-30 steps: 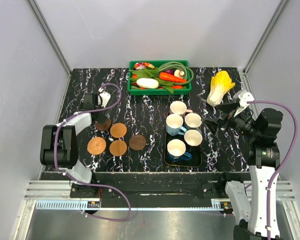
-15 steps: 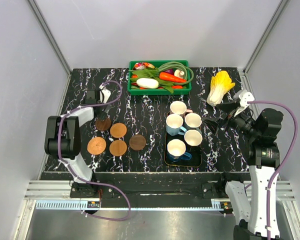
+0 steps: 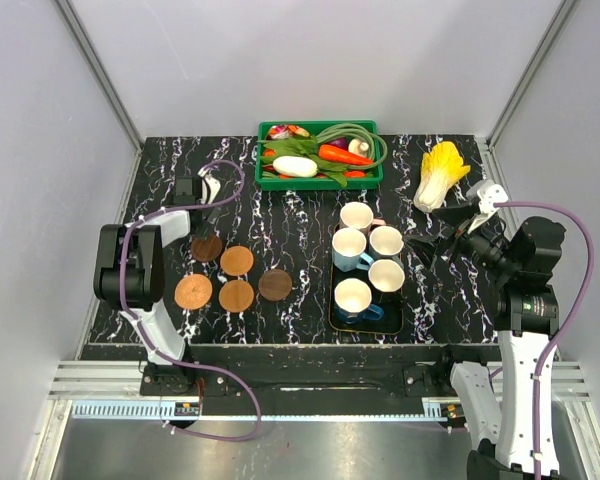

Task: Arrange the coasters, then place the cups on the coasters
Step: Move the coaster to the center of the board.

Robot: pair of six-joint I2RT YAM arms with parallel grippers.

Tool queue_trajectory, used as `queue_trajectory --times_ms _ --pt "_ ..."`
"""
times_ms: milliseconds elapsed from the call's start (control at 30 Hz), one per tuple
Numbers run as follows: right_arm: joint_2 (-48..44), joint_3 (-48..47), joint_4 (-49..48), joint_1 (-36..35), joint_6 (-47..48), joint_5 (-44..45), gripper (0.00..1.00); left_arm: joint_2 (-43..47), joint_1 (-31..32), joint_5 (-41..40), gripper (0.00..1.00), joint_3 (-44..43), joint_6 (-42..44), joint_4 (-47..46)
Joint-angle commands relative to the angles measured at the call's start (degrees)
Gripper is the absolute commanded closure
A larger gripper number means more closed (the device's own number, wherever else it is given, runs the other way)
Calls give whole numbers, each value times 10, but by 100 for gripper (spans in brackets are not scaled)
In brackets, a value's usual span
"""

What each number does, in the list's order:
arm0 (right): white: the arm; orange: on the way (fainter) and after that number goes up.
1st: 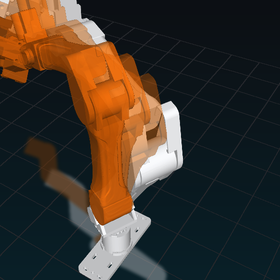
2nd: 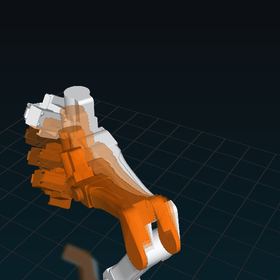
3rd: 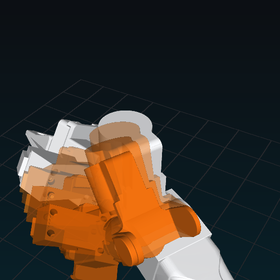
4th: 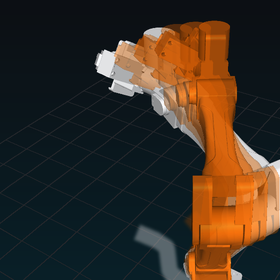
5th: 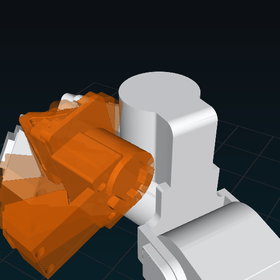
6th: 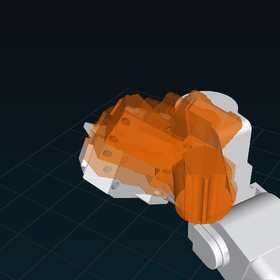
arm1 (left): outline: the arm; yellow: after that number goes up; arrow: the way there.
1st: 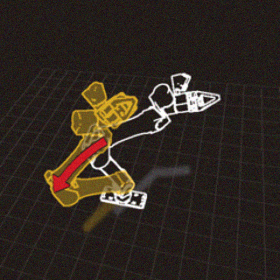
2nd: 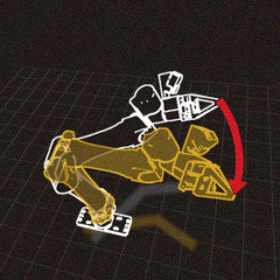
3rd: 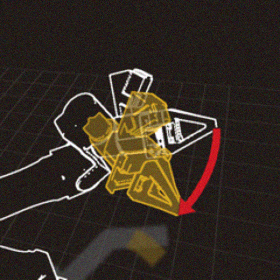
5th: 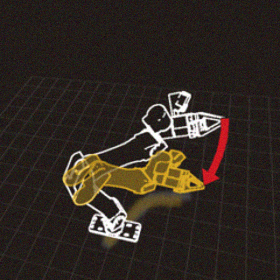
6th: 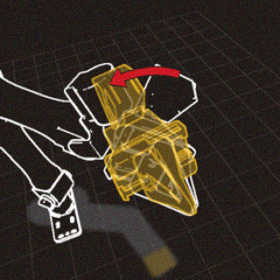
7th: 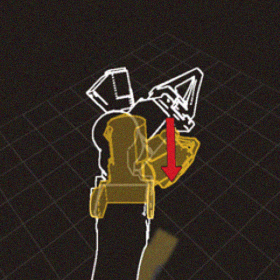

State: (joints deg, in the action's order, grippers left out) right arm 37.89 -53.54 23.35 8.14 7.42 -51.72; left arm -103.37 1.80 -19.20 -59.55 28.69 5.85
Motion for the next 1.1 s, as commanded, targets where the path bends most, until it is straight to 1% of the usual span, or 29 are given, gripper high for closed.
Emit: queue_trajectory --times_ms 0,133,300,367,467,567,933,1067 --pt "3 1 -26 -3 0 6 0 17 2 -18 1 -15 -12 -27" --pt "3 1 -27 -3 0 7 1 48 2 -8 1 -21 -23 -16" --pt "-2 1 -26 -2 -2 8 0 119 0 84 1 -15 -4 64" --pt "-2 1 -26 -2 -2 7 0 147 0 117 1 3 4 72" --pt "-2 1 -27 -2 -2 7 0 157 0 141 1 14 19 86" --pt "-4 1 -28 -2 -6 8 0 141 0 139 1 12 24 101" --pt "-6 2 -31 -2 -7 13 0 112 2 132 1 29 44 106" --pt "-10 2 -31 -2 -7 17 1 87 6 109 1 22 40 101"
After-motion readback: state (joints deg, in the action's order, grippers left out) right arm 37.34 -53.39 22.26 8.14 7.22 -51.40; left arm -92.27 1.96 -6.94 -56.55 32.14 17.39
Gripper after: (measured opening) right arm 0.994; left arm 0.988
